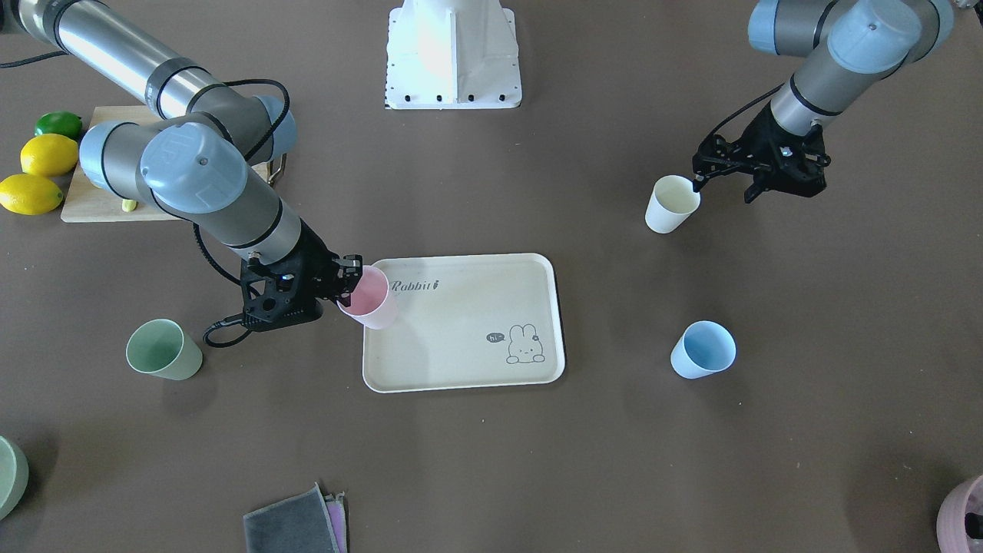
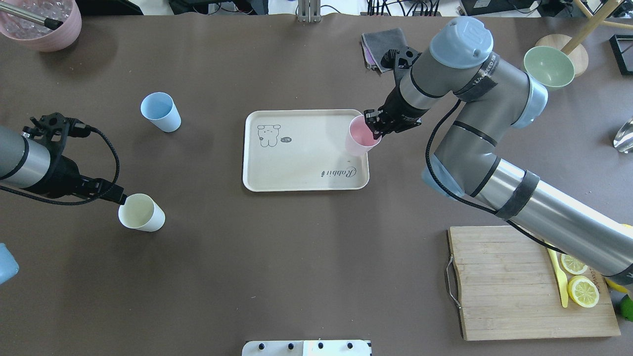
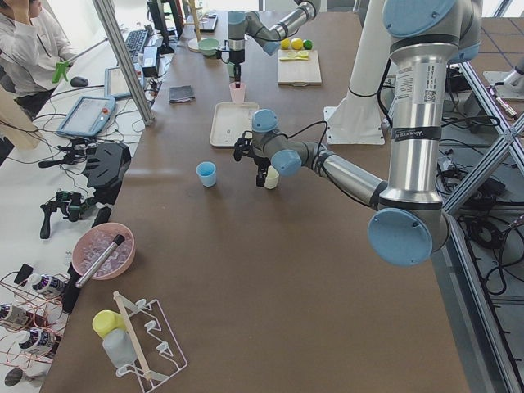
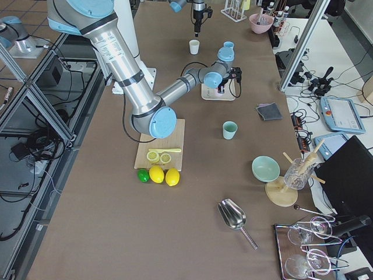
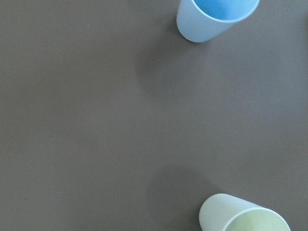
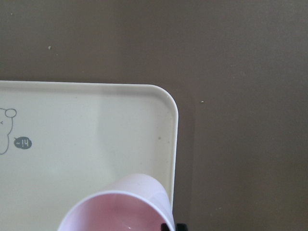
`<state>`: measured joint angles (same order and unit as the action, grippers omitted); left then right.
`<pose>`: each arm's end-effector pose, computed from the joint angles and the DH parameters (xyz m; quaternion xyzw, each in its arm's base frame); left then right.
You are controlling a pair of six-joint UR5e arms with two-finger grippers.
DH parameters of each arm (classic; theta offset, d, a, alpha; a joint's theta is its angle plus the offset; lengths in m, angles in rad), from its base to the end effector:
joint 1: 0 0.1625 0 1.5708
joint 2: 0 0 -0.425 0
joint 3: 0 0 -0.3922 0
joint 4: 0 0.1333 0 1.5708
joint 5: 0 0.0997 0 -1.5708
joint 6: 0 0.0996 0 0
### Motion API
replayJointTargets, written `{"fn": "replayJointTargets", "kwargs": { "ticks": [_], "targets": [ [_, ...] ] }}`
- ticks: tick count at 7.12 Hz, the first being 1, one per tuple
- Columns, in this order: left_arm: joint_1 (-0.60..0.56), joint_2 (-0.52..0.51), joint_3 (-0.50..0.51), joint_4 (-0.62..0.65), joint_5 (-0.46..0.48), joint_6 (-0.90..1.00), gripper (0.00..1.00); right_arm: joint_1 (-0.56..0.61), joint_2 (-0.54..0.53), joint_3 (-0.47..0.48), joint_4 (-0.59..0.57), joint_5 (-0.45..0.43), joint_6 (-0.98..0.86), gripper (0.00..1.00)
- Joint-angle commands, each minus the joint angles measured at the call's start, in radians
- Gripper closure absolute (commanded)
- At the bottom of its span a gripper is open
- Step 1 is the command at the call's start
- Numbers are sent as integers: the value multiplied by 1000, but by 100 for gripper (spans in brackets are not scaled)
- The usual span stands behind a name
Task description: Place all cups on tray
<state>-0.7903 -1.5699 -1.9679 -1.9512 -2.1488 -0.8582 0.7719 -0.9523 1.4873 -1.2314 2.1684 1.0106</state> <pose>0.2894 -0.4044 0.4258 0.0550 0.4453 0.0734 0.8907 -0.4556 -0.5512 0.2851 0.0403 -0.4829 -0.0325 0.8741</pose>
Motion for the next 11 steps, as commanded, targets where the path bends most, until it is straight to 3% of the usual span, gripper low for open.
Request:
{"fn": "replayJointTargets", "kwargs": {
  "ticks": [1, 2, 3, 4, 5, 6, 9, 10, 11],
  "targets": [
    [35, -1, 3, 0, 21, -2, 7, -39, 16, -7, -2, -9, 28, 100],
    [55, -19, 17, 0, 32, -2, 7, -49, 20, -16, 1, -10, 28, 2],
    [77, -41, 36, 0, 56, -36, 8, -48, 23, -12, 3, -9, 29, 0],
    [98, -45, 38, 0, 78, -56, 27, -14, 32, 5, 0, 11, 31, 0],
    [98, -42, 41, 0, 79, -56, 83, 16, 32, 16, -6, 52, 31, 0],
    [98, -41, 47, 0, 79, -50, 100, 44, 29, 17, -7, 92, 31, 0],
    [82, -86, 38, 15, 61, -53, 100, 276, -107, 122, -46, 281, -31, 0],
    [51, -155, 38, 84, 31, -53, 100, 343, -159, 105, -49, 304, -161, 0],
    [42, -303, 49, 242, 27, -56, 100, 399, -184, 41, -65, 303, -326, 0]
  ]
}}
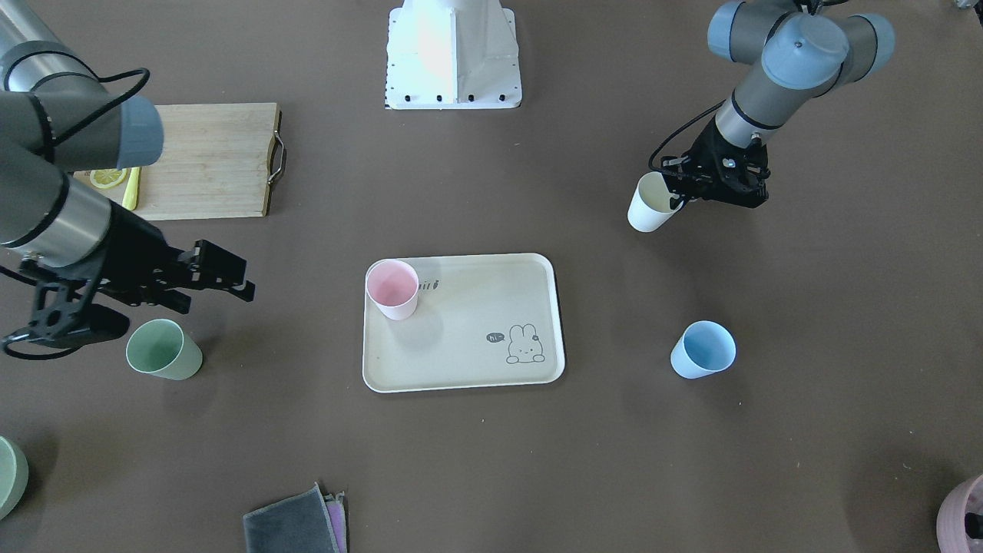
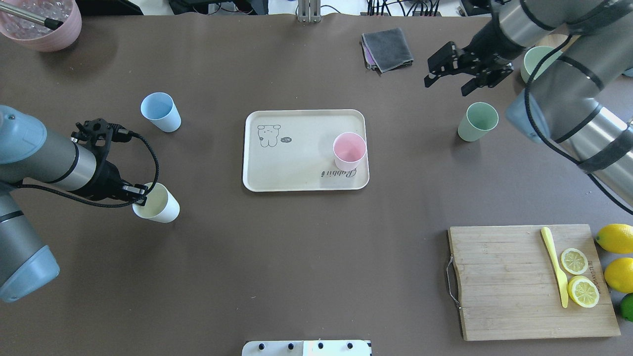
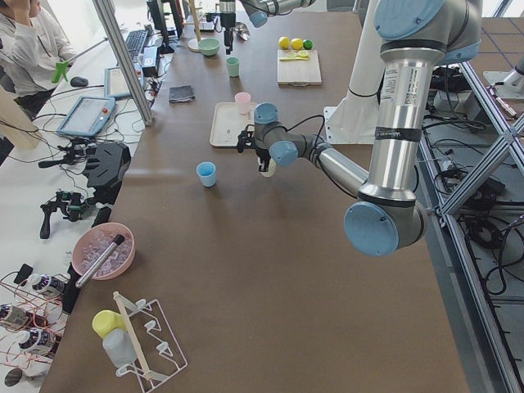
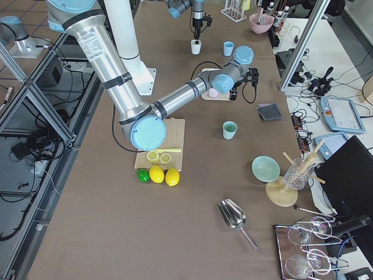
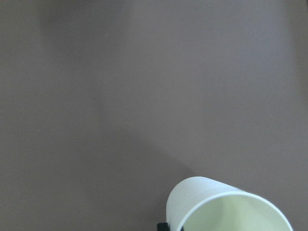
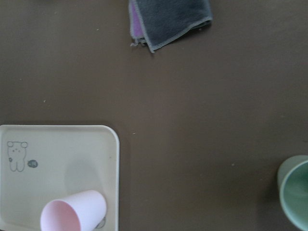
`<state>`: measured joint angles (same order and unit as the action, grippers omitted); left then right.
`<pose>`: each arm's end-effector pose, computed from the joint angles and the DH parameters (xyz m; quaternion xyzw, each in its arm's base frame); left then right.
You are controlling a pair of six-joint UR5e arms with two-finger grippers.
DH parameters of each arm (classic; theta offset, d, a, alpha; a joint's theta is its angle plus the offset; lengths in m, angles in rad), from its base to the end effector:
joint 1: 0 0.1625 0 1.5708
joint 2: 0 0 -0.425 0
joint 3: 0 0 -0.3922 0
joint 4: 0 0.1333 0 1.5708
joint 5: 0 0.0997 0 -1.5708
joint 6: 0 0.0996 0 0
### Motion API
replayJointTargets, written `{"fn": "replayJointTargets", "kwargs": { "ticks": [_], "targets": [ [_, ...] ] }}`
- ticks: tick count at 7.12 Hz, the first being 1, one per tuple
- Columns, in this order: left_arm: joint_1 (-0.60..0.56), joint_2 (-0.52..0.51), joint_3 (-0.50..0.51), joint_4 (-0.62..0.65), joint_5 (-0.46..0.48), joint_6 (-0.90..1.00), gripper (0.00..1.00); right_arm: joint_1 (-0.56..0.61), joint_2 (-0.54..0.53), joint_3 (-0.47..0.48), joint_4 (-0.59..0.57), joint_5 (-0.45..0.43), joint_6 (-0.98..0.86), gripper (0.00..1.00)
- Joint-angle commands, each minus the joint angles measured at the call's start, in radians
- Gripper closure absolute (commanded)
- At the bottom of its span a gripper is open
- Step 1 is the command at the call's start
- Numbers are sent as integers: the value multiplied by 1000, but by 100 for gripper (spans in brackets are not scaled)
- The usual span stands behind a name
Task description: Place all cups on tray
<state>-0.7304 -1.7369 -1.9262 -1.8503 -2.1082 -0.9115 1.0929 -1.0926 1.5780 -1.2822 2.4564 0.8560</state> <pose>0.3482 -0.4224 0.3742 0.0529 0.4453 0.0719 0.8909 -0.2527 -0.6100 0.3322 0.0225 -0.5227 -0.0016 0.8522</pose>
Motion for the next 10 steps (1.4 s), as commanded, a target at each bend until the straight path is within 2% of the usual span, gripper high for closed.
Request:
{"fn": "replayJointTargets", "kwargs": {
  "ticks": [1, 3, 4, 5, 6, 7, 8, 9, 10],
  "targets": [
    [-18, -270, 41, 264, -1, -3, 100, 115, -44, -128, -28, 3, -283, 0],
    [-12, -447, 210, 276, 22, -6, 100, 131, -46, -225, -26, -46, -357, 0],
    [-11, -502, 298, 257, 24, -3, 100, 105, -44, -240, -26, -63, -354, 0],
    [-9, -525, 379, 174, 24, -21, 100, 73, -44, -240, -26, -59, -342, 0],
    [9, -529, 413, 108, 25, -82, 100, 47, -52, -233, -22, -54, -341, 0],
    [15, -529, 418, 103, 43, -86, 100, 10, -65, -228, -10, -63, -342, 0],
    [17, -536, 426, 103, 43, -86, 96, -28, -66, -234, -9, -97, -339, 0],
    [17, -552, 443, 106, 43, -90, 2, -42, -67, -233, -11, -106, -338, 0],
    [14, -565, 444, 111, 43, -111, 1, -45, -64, -228, -19, -105, -310, 52]
  ]
}}
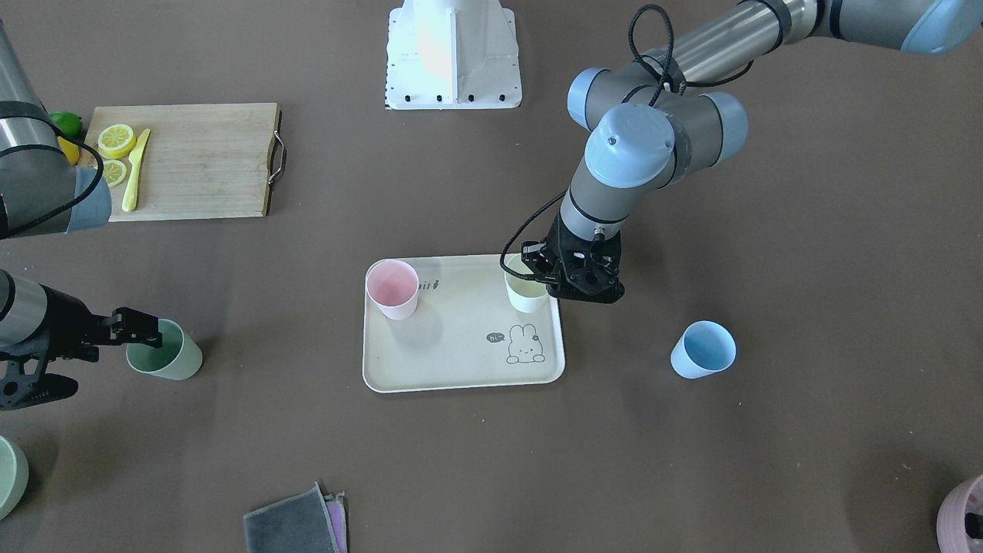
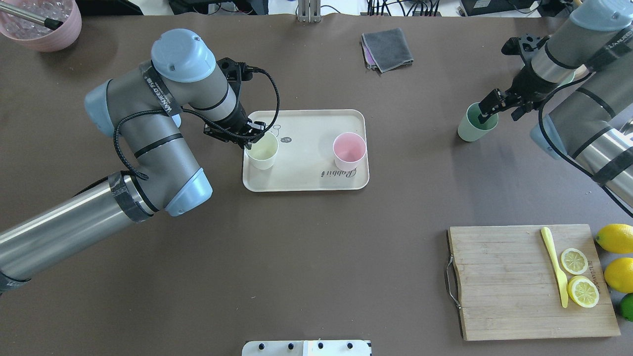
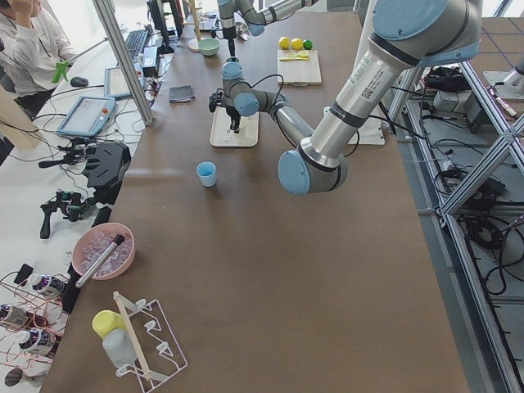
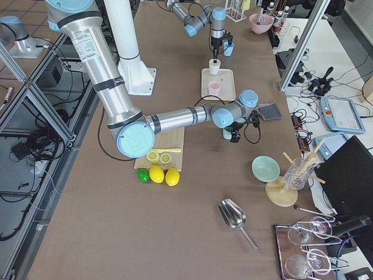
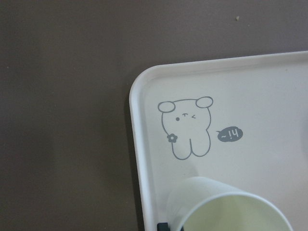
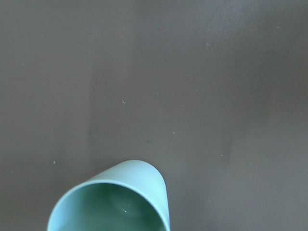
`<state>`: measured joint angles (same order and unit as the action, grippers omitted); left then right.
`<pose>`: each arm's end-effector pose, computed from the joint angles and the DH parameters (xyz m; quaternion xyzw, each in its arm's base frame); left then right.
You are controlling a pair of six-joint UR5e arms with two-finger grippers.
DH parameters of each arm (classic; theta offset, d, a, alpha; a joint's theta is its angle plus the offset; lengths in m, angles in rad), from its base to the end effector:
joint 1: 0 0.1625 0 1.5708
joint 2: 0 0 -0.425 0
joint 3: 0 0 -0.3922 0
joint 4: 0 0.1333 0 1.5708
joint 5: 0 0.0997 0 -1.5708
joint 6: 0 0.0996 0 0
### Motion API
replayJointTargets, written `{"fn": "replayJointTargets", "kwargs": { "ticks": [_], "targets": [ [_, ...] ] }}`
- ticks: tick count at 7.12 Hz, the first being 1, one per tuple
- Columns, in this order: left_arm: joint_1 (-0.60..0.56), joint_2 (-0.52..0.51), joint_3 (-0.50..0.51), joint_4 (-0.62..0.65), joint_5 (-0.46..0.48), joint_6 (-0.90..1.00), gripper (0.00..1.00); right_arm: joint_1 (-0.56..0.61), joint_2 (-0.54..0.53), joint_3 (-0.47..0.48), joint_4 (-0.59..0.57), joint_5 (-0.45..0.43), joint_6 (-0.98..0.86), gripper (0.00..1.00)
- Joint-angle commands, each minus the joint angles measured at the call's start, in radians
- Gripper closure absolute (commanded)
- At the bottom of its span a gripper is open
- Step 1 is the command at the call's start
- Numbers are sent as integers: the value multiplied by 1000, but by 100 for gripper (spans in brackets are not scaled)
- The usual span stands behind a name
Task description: Place all cups on tray
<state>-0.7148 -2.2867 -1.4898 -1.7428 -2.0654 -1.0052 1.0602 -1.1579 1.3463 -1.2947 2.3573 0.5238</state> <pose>0.4926 -0.5415 0.2392 0.0468 0.4398 0.0294 0.8964 -0.2758 -0.6209 0.4966 0.0004 -0.4292 -0.0823 0.8994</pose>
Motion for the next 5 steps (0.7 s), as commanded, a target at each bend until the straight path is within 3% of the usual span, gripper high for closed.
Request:
{"fn": "replayJointTargets", "kwargs": {
  "ticks": [1, 3, 5],
  "targets": [
    [-11, -16, 6, 3, 1, -15, 1, -12, 7, -1, -9, 0, 18, 100],
    [-79, -5, -12, 8, -12, 19, 1, 21, 15, -6, -18, 22, 16, 100],
    [-199, 105, -65, 29, -70, 245, 1, 44, 125, -3, -137, 59, 28, 100]
  ]
}}
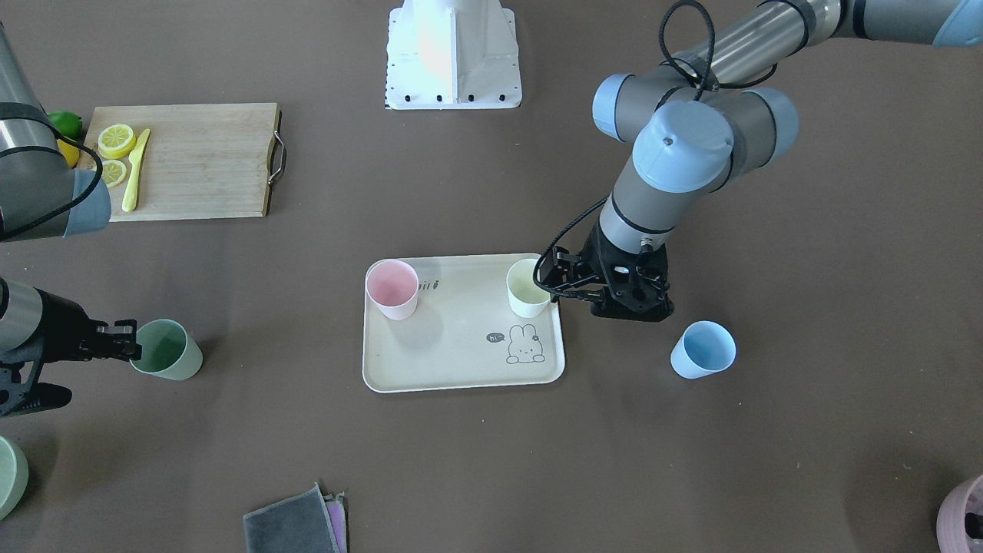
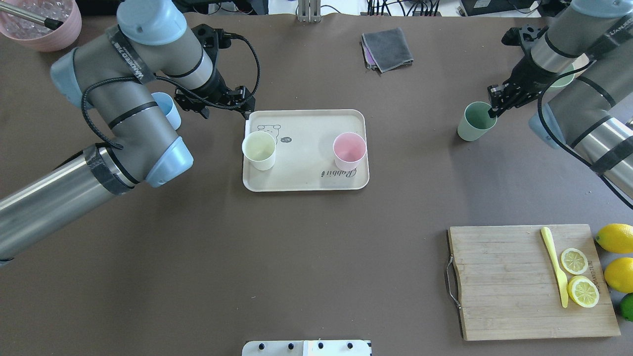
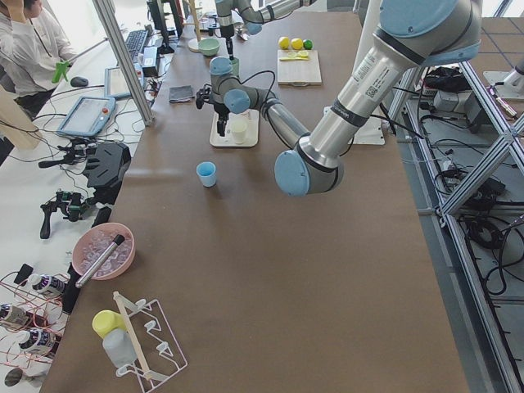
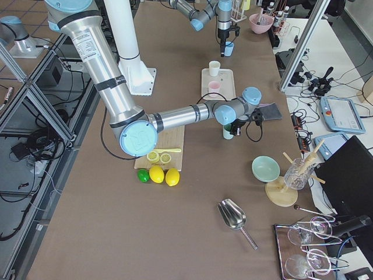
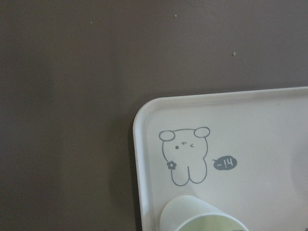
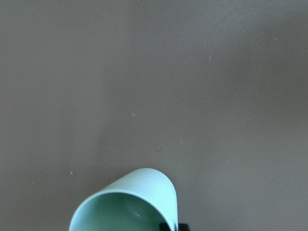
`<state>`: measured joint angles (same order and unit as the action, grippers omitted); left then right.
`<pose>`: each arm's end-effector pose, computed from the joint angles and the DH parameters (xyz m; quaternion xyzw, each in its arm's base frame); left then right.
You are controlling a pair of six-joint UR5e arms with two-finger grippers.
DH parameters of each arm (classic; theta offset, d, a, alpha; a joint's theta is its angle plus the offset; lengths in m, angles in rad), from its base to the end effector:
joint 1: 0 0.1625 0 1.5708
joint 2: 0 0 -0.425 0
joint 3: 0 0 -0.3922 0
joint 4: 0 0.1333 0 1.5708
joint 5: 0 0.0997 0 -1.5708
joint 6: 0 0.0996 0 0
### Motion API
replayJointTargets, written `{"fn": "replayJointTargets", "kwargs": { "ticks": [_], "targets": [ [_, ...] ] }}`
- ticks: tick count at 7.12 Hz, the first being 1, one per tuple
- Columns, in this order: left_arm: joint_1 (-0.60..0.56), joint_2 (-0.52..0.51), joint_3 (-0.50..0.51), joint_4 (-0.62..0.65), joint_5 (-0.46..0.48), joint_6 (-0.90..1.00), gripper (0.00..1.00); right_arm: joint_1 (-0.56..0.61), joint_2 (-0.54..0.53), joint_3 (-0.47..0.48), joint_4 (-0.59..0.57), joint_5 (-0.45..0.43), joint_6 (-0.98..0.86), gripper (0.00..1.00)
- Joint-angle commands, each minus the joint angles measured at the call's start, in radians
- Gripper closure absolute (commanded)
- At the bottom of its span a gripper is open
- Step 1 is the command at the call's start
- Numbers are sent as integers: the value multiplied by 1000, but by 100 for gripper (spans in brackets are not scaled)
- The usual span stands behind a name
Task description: Place all cups on tray
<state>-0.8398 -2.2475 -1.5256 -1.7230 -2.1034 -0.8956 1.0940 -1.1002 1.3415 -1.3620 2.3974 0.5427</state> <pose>0.4150 -0.5867 0.2527 0.0764 0.4348 0.0269 0.8969 -0.2646 -0.6430 0.4650 -0.0127 -0.4415 -0.0602 0.8952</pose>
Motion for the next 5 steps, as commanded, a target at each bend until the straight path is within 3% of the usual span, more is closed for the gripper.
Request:
{"fn": "replayJointTargets", "kwargs": {
  "ticks": [1, 5],
  "targets": [
    [-114, 104, -33, 10, -33, 220, 1, 11, 115, 4, -103, 20, 38, 100],
    [-219, 140, 50, 0, -55, 376, 1, -159, 291, -4, -88, -35, 368, 100]
  ]
}}
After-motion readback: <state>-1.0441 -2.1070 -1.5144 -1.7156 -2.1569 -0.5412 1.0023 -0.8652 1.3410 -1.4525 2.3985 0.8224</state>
